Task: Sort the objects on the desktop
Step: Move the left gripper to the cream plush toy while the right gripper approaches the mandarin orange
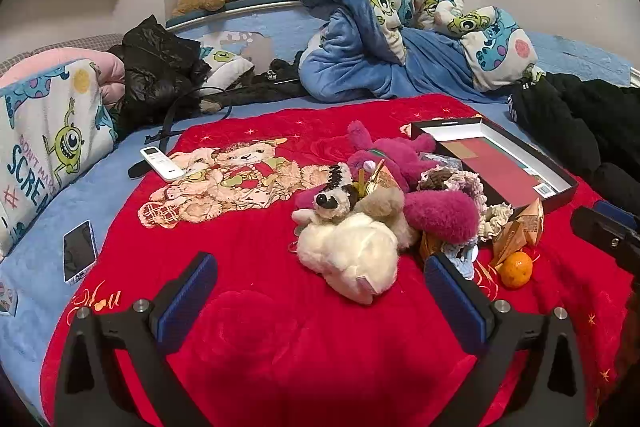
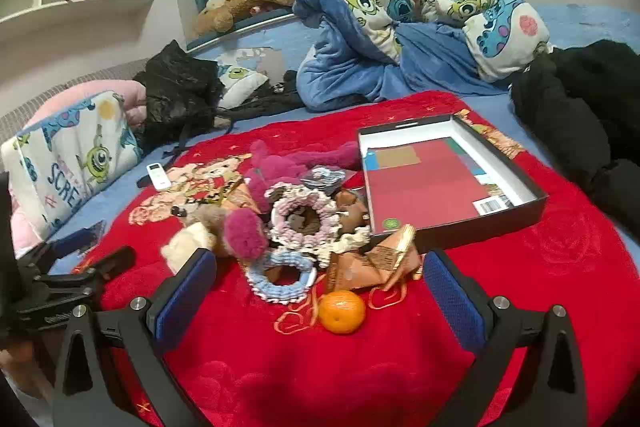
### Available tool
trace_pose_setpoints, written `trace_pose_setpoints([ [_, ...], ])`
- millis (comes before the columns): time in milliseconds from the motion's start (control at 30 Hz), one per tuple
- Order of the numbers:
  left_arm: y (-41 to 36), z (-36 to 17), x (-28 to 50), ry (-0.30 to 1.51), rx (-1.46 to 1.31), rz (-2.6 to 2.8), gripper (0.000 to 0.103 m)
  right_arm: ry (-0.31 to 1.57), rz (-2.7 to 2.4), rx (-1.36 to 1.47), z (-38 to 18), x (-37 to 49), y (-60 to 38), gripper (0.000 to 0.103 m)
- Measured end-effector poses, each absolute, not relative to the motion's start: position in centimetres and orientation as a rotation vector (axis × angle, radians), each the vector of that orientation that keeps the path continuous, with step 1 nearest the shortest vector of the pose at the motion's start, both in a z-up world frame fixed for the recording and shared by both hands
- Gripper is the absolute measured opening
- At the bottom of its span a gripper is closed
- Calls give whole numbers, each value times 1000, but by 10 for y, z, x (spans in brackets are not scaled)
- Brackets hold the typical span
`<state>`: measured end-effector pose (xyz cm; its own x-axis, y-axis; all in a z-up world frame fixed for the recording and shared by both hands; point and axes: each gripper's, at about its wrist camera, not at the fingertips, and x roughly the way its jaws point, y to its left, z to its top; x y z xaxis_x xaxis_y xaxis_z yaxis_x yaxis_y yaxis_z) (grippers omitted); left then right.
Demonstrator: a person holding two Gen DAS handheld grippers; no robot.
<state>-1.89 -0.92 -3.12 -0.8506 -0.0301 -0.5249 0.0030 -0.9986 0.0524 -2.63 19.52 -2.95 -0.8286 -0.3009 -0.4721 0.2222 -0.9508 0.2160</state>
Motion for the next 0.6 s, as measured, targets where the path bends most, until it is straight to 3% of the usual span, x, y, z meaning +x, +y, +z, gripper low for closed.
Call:
trace_pose_setpoints([
  [333, 4, -41, -35, -133, 878, -3033, 103, -237, -2717, 678, -34, -30, 189, 103],
  [600, 7, -57, -62, -121, 938, -3027, 103, -297, -2650, 826, -61, -51, 189, 103],
])
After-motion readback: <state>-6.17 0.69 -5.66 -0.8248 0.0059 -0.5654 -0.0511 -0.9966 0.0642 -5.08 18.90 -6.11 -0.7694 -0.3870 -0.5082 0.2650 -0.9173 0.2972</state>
